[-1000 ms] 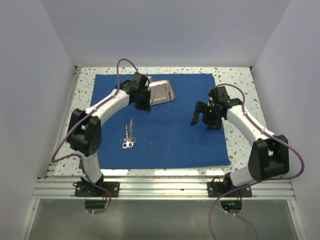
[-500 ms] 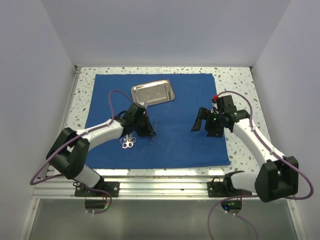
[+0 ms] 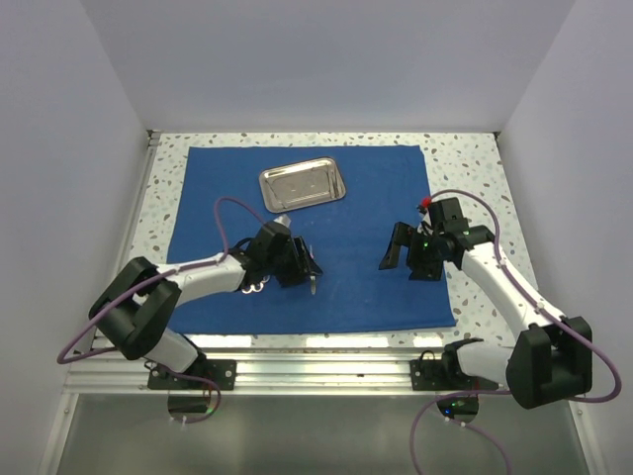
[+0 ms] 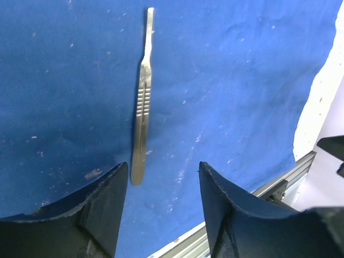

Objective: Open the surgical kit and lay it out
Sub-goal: Place the medical item in the surgical kit, then pick up the medical item from the container.

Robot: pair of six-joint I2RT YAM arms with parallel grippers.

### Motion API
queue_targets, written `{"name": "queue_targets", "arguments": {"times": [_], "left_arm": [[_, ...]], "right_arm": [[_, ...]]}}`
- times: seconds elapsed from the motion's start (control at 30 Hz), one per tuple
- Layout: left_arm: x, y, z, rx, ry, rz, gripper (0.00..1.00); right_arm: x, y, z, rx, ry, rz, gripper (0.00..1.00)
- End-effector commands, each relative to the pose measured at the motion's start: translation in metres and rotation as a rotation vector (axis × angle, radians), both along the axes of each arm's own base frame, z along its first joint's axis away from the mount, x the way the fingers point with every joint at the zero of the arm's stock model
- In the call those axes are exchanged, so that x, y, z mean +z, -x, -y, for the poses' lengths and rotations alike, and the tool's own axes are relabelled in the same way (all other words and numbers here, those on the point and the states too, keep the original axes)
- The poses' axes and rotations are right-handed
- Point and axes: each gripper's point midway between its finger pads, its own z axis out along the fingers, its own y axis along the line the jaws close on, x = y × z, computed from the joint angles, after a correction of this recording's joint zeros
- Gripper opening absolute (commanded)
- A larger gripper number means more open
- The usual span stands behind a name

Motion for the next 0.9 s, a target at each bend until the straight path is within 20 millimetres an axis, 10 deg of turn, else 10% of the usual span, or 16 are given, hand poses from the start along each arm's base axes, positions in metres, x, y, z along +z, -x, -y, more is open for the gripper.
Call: {"name": "queue_targets", "arguments": {"times": [0.0,0.07,0.17,0.37,0.63,0.87], "left_arm": [[0.036,-0.024,0.016,-0.002,0.053,0.1,0.6],[0.043,-0.026,0.011,-0.021,-0.015,0.097,0.6],[0.098,-0.067,0.018,-0.054,-0.094,0.242,0.59],[0.13,-0.155,-0.007,-0.115,-0.294,0.384,0.56],[0.096,-0.261,-0.043,-0.139,-0.533,0.43,0.54],[0.073,-0.328,-0.026,-0.19,-0.598,0.538,0.56]], "right_arm": [[0.008,0.002,-0.003,0.021,-0.021,0.026,0.94],[0.009,0.001,-0.003,0.018,-0.019,0.028,0.94],[0.012,-0.001,-0.001,0.016,-0.009,0.033,0.94],[0.019,-0.003,0.002,-0.003,0.01,0.043,0.94],[0.033,-0.005,0.018,-0.067,0.084,0.049,0.94],[0.042,0.009,0.04,-0.084,0.202,0.006,0.94]]}}
